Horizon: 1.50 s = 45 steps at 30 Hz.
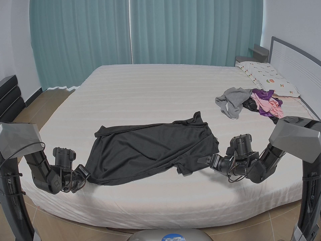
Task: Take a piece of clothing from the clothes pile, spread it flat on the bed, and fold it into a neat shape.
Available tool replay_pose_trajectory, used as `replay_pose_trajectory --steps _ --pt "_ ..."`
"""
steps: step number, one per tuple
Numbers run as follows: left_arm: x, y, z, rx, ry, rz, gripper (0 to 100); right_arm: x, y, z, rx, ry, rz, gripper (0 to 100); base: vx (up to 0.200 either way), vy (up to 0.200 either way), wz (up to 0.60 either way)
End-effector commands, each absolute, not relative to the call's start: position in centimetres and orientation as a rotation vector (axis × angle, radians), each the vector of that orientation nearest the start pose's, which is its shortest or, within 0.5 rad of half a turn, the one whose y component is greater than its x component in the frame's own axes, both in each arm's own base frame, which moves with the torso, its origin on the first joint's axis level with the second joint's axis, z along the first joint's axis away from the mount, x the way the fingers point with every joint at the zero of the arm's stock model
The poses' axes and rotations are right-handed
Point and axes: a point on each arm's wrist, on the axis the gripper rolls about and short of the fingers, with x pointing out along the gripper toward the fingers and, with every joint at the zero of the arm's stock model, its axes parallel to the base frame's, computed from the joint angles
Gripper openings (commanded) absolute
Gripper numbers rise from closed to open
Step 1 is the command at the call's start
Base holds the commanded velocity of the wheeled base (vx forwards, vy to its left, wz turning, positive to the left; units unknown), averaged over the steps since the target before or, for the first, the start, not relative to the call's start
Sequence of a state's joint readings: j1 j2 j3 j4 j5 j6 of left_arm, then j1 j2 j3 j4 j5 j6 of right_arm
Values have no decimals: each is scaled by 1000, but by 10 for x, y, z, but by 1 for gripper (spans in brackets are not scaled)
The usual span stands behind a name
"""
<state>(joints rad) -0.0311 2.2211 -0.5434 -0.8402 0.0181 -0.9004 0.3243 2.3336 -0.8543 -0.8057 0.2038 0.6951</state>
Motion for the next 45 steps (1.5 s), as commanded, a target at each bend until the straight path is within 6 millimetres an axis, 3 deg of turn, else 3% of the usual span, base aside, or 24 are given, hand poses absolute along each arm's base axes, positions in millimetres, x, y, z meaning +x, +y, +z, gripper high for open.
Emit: replay_pose_trajectory --steps 1,15,22,23,31,42,45 --pt "307 -9 -19 -825 783 365 0 359 138 -26 593 850 271 100 0 0 0" --pt "307 -9 -19 -825 783 365 0 385 149 -31 593 867 274 100 0 0 0" --pt "307 -9 -20 -825 784 366 0 388 150 -32 593 878 274 100 0 0 0" --pt "307 -9 -19 -825 783 365 0 389 150 -31 594 872 277 0 0 0 0" --pt "306 -9 -20 -826 785 363 0 387 149 -29 588 908 240 0 0 0 0" --pt "305 -10 -18 -827 786 358 0 366 126 11 630 890 226 0 0 0 0" --pt "303 -10 -16 -826 785 356 0 350 118 22 628 896 217 0 0 0 0"
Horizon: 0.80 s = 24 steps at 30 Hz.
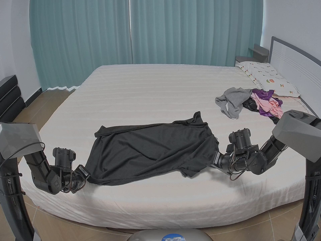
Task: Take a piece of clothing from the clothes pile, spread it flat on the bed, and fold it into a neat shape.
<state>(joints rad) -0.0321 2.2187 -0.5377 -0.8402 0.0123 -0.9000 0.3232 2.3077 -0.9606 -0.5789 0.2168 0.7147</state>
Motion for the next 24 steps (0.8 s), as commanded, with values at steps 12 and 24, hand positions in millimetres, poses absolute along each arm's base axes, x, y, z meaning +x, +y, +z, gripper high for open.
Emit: replay_pose_trajectory --steps 12,24 --pt "291 -13 -5 -766 794 324 0 283 84 65 624 918 186 0 0 0 0" --pt "277 -28 -5 -713 839 279 0 250 68 41 499 1068 171 100 0 0 0"
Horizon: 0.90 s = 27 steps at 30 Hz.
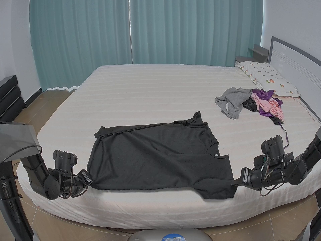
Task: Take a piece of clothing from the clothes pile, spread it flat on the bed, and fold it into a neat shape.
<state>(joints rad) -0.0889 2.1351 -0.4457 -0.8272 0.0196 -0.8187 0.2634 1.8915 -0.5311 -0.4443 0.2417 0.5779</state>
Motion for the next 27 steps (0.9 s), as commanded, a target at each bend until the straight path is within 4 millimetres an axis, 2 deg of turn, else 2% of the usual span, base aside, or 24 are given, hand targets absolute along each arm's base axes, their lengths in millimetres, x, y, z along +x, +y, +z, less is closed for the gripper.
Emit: replay_pose_trajectory --steps 1,8,11,12,15,21,27 --pt "277 -28 -6 -711 843 280 0 251 66 35 477 1084 172 100 0 0 0" --pt "274 -28 -7 -685 854 273 0 272 61 9 470 1119 141 100 0 0 0" --pt "274 -28 -7 -684 853 274 0 283 59 -1 476 1099 136 100 0 0 0" --pt "274 -28 -7 -682 856 275 0 291 57 -11 483 1074 134 100 0 0 0" --pt "273 -28 -8 -675 872 279 0 303 59 -24 494 1025 144 100 0 0 0" --pt "271 -27 -9 -649 891 278 0 318 58 -35 504 989 145 100 0 0 0" --pt "272 -26 -9 -650 888 280 0 324 56 -38 501 980 142 100 0 0 0"
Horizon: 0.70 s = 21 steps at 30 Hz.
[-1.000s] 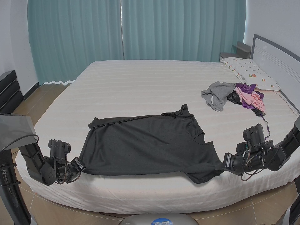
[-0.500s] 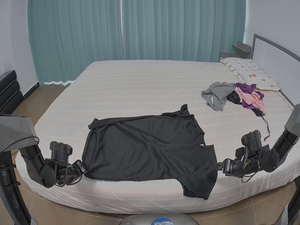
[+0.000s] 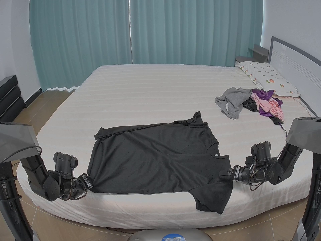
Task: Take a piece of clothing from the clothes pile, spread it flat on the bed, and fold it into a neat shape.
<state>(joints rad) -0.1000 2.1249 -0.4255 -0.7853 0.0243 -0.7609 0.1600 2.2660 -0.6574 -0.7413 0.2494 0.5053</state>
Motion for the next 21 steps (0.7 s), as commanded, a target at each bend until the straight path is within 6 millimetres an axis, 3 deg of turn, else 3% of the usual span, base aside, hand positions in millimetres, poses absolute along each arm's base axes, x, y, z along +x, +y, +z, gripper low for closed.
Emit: replay_pose_trajectory --steps 1,2,9,17,21 --pt "272 -26 -9 -649 888 279 0 325 56 -39 499 979 142 100 0 0 0" --pt "271 -26 -9 -648 891 281 0 325 56 -38 499 978 142 0 0 0 0" --pt "269 -24 -11 -618 922 285 0 323 43 -24 527 937 111 0 0 0 0" --pt "261 -19 -2 -566 934 273 0 306 17 -13 557 928 54 0 0 0 0" --pt "255 -18 2 -534 958 271 0 299 15 -10 574 937 70 0 0 0 0"
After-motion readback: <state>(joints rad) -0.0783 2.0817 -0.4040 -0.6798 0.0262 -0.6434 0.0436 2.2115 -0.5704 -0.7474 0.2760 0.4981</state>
